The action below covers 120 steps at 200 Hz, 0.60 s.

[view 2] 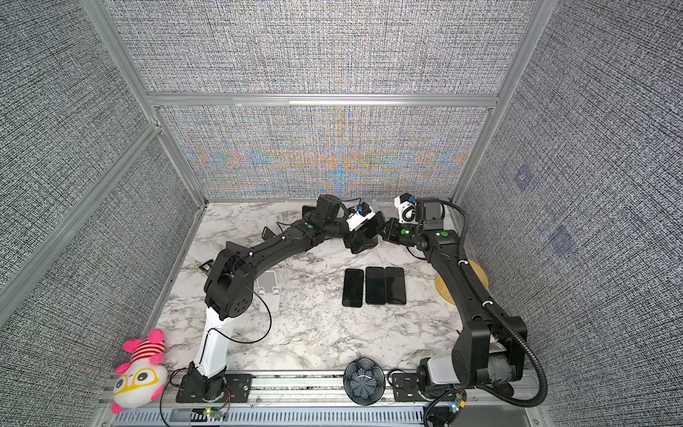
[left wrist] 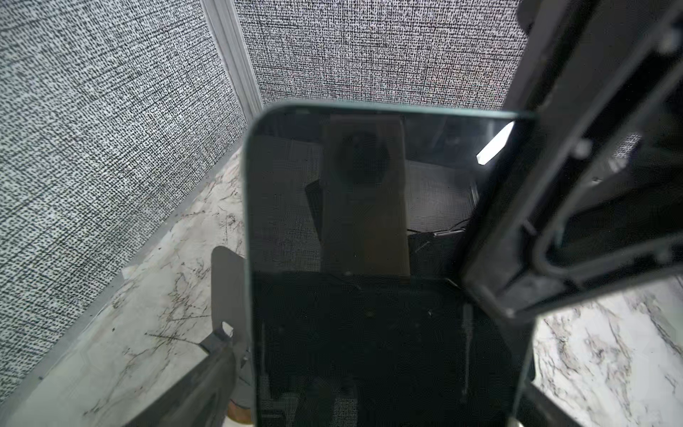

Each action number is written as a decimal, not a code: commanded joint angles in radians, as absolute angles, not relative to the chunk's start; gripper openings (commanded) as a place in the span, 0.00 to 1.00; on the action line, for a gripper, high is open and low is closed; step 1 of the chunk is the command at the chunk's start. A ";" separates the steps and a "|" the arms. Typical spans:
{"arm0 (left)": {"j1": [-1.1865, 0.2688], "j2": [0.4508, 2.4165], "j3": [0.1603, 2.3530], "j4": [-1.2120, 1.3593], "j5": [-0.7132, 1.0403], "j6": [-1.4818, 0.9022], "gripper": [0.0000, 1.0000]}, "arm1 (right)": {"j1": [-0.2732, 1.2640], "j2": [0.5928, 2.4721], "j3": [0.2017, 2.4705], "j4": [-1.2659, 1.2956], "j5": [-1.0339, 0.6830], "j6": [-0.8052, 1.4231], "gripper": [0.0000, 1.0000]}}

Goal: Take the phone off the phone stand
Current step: 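Grasp the teal-edged phone with the left gripper while the right gripper holds it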

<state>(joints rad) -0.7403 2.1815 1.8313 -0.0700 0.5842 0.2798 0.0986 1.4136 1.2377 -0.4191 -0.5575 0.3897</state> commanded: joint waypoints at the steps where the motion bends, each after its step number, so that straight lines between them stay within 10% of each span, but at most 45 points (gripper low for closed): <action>1: -0.744 2.166 1.829 -0.049 0.579 0.290 0.98 | 0.099 1.415 1.240 -0.400 -0.587 0.375 0.07; 120: -0.746 2.183 1.861 -0.111 0.582 0.327 0.61 | 0.103 1.437 1.249 -0.390 -0.594 0.375 0.07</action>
<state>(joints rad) -0.7444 2.1796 1.8542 -0.1074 0.5770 0.3168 0.1017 1.4357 1.2369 -0.4149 -0.5636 0.3832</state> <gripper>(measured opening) 0.681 0.078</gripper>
